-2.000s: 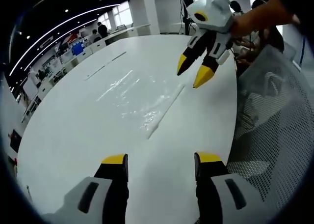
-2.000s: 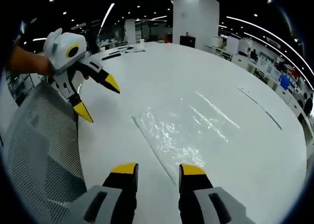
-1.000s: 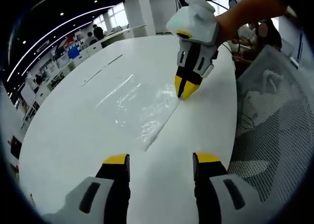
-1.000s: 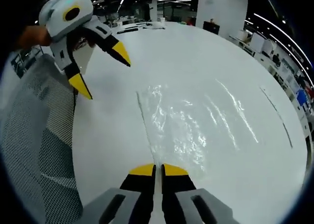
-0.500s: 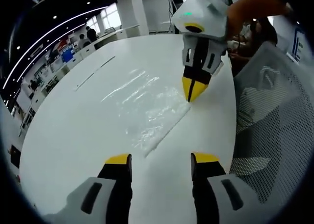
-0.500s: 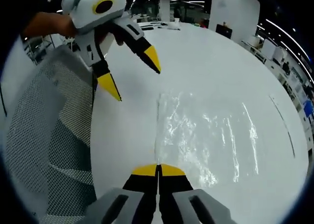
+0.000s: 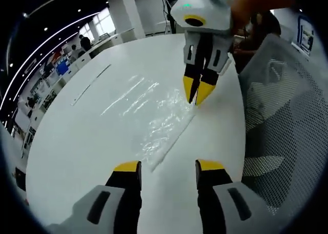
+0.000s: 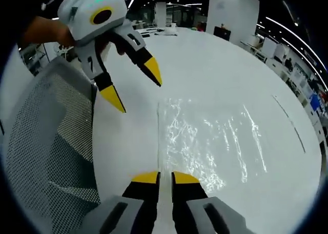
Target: Open the resealable bag by pulling the two sides of the seal apart until the entire bag opening is separated and visibly accessible.
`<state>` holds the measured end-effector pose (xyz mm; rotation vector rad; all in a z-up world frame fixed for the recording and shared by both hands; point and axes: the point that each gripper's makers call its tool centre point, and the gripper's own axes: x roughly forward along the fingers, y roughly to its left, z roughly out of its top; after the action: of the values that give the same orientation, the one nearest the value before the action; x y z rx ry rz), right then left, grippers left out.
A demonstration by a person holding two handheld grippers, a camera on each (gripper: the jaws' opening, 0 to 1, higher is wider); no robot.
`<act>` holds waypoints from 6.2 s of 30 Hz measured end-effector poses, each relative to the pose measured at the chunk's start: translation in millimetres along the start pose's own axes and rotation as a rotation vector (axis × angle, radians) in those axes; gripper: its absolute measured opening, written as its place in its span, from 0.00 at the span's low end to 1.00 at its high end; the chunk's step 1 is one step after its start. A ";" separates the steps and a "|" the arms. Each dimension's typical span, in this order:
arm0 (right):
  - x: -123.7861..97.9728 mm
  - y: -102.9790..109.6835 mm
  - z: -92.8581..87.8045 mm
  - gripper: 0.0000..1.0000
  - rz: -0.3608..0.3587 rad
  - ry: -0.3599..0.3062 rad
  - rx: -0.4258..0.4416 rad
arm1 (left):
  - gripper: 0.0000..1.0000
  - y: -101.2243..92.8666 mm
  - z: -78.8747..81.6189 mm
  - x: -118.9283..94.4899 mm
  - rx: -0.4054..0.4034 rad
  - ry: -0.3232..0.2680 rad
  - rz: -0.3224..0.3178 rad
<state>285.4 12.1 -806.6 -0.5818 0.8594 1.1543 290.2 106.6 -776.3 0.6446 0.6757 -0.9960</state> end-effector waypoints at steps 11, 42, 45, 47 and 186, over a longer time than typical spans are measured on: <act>12.3 -8.9 1.2 0.10 -0.052 0.073 0.046 | 0.39 1.4 -1.2 -8.9 0.034 0.006 -0.003; -18.1 2.8 -0.8 0.00 0.121 0.033 -0.163 | 0.38 4.0 -2.7 -8.4 0.065 0.022 -0.009; -24.5 5.0 2.9 0.00 0.127 0.027 -0.184 | 0.38 5.7 2.2 -8.0 0.065 0.009 0.000; -28.8 8.3 6.6 0.00 0.136 0.012 -0.193 | 0.38 5.4 3.1 -7.5 0.076 0.008 0.002; -4.5 36.3 79.2 0.00 0.071 -0.089 -0.224 | 0.00 -18.5 38.4 -7.6 0.320 -0.165 -0.151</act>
<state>272.5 83.0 -757.3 -0.6816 0.6834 1.3420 278.8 74.5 -749.7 0.7876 0.4271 -1.2978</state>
